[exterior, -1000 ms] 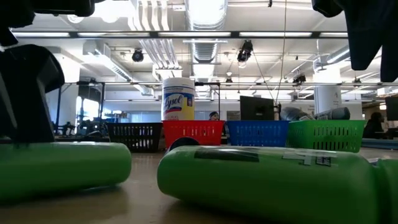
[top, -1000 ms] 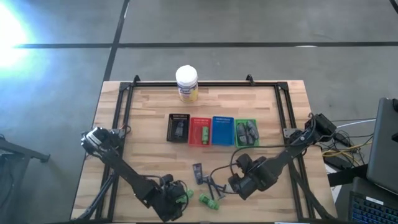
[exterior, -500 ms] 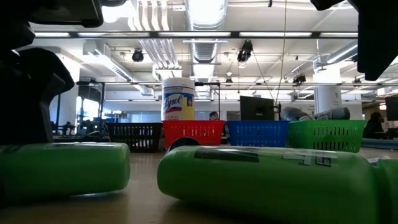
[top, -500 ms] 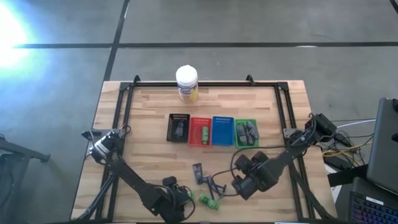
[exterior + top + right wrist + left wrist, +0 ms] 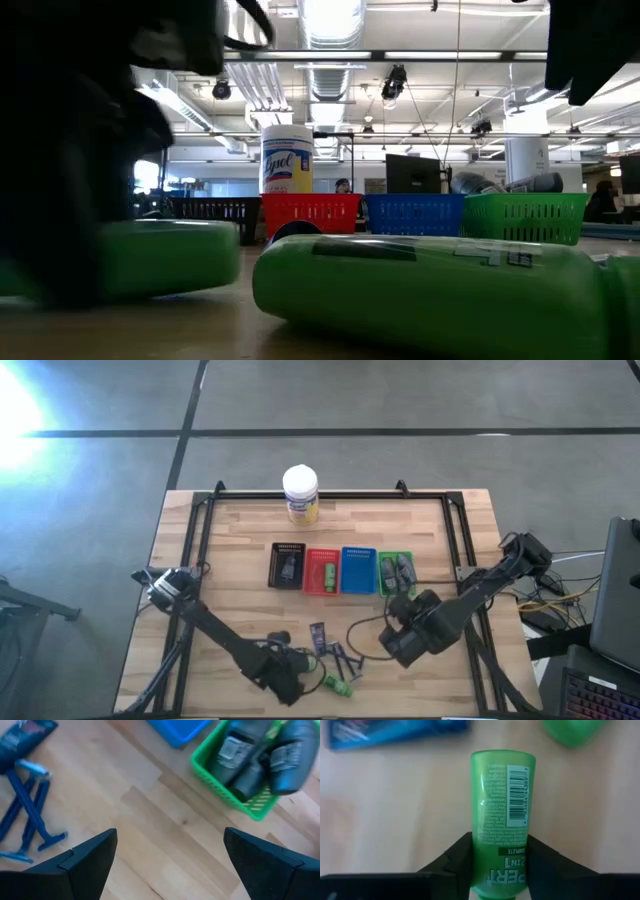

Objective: Pick & Place Travel size toiletries
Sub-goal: Put the green shampoo bottle into the red basket, then put the blue shave cream into the black basket

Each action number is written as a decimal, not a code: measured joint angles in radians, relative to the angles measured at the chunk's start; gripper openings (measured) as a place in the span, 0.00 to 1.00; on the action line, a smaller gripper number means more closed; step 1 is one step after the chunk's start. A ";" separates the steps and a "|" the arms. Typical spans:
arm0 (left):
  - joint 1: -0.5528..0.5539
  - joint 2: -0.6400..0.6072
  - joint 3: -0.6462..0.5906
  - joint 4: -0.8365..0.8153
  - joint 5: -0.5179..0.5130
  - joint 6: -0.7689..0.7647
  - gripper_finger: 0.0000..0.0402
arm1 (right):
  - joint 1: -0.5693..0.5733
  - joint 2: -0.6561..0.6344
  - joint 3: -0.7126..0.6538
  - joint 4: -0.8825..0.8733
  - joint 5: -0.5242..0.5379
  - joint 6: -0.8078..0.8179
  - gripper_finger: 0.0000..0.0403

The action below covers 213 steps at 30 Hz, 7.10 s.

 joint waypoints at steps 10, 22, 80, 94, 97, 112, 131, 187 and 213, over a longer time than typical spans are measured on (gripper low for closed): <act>0.168 -0.180 -0.007 -0.136 -0.144 0.034 0.34 | -0.057 -0.223 -0.101 -0.030 0.068 0.169 0.90; 0.511 -0.313 -0.056 0.045 -0.226 -0.212 0.34 | -0.057 -0.369 -0.244 0.077 0.132 0.319 0.90; 0.122 -0.036 0.021 0.471 0.198 0.742 0.62 | -0.016 -0.315 -0.225 0.155 0.043 0.076 0.90; 0.124 0.080 0.126 0.312 0.255 0.775 0.62 | 0.000 -0.315 -0.226 0.154 0.046 0.094 0.90; 0.129 0.087 0.119 0.312 0.256 0.774 0.62 | 0.000 -0.315 -0.227 0.153 0.054 0.094 0.90; 0.139 0.086 0.113 0.372 0.267 0.694 0.62 | 0.000 -0.315 -0.235 0.152 0.057 0.094 0.90; 0.136 0.060 0.085 0.313 0.255 0.555 0.42 | 0.000 -0.315 -0.235 0.152 0.056 0.094 0.90; 0.393 -0.365 -0.292 0.835 -0.165 -0.160 0.65 | -0.051 -0.315 -0.236 0.147 0.176 0.045 0.90; 0.278 -0.365 -0.295 0.801 -0.067 0.114 0.65 | -0.112 -0.312 -0.236 0.279 -0.028 -0.152 0.90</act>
